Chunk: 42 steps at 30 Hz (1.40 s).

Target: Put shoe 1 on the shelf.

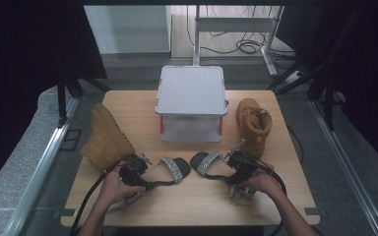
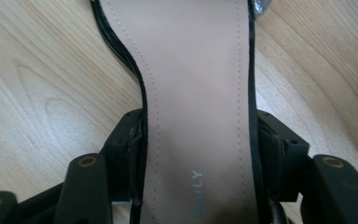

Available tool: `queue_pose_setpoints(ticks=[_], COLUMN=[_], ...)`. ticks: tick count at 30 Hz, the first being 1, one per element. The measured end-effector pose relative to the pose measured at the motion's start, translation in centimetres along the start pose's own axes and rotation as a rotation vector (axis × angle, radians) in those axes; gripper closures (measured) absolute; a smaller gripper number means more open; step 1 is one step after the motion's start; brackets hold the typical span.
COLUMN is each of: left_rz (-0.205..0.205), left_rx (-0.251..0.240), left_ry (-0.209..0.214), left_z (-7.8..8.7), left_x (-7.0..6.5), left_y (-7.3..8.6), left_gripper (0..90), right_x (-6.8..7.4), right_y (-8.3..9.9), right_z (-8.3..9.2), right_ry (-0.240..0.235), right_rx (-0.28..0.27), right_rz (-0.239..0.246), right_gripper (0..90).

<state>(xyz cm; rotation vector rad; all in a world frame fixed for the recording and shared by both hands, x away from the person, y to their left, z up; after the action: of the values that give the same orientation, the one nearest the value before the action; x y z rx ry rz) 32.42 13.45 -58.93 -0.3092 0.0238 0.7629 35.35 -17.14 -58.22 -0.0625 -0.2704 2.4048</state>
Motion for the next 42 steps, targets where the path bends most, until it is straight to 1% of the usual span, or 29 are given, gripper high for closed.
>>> queue_pose_setpoints(ticks=[3,7,10,13,16,17,20,21,23,24,31,39,42], left_rz=[0.006,0.014,0.017,0.006,-0.011,-0.014,-0.024,-0.029,-0.023,-0.020,-0.009,0.012,0.020], left_rx=[-0.003,-0.004,0.001,0.004,0.023,0.031,0.053,0.068,0.077,0.078,0.060,0.035,0.026], left_ry=[0.005,0.006,0.006,-0.006,-0.008,-0.015,-0.035,-0.041,-0.052,-0.047,-0.042,-0.038,-0.030], left_z=[0.00,0.02,0.01,0.03,0.14,0.14,-0.09,-0.24,-0.26,-0.25,-0.22,-0.24,-0.12], left_x=[0.00,0.04,0.02,0.02,-0.10,-0.13,-0.14,-0.14,-0.07,-0.06,-0.09,-0.20,-0.30], left_y=[-0.02,-0.04,-0.02,0.00,0.08,0.05,-0.01,0.04,0.03,0.02,0.00,-0.12,-0.13], left_gripper=[41.9,42.0,41.9,41.2,37.6,36.6,37.9,37.9,40.1,41.2,41.9,42.0,42.0], right_x=[-0.04,-0.03,-0.08,-0.04,-0.05,-0.05,0.00,0.01,0.02,0.01,-0.04,-0.06,-0.14], right_y=[0.01,0.05,0.07,0.10,0.10,0.10,0.10,0.10,0.10,0.10,0.08,0.08,0.19], right_z=[0.05,0.09,0.11,0.07,0.07,0.07,0.07,0.07,0.06,0.06,0.10,0.61,0.92], right_ry=[0.006,-0.004,-0.005,0.000,-0.002,-0.001,0.003,0.004,0.004,0.003,0.000,-0.017,-0.019], right_rx=[-0.009,-0.019,-0.021,-0.017,-0.019,-0.019,-0.017,-0.017,-0.017,-0.017,-0.023,-0.058,-0.075], right_rz=[-0.003,-0.018,-0.018,-0.017,-0.018,-0.018,-0.017,-0.018,-0.018,-0.019,-0.018,-0.045,-0.058], right_gripper=[41.5,41.5,41.5,41.5,41.5,41.5,41.5,41.5,41.5,41.5,41.5,41.6,41.6])
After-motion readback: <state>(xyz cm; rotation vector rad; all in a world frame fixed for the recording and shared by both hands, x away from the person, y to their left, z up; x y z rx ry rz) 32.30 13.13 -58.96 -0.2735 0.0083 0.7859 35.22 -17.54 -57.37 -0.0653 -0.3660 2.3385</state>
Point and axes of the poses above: each handheld gripper's, and its own axes: z roughly backward along the jaws, y roughly out of its underside, x roughly to its left, the point moved 9 cm from there along -z, roughly forward along the jaws, and after that the axes turned 6 degrees about x, right-handed, at the moved point
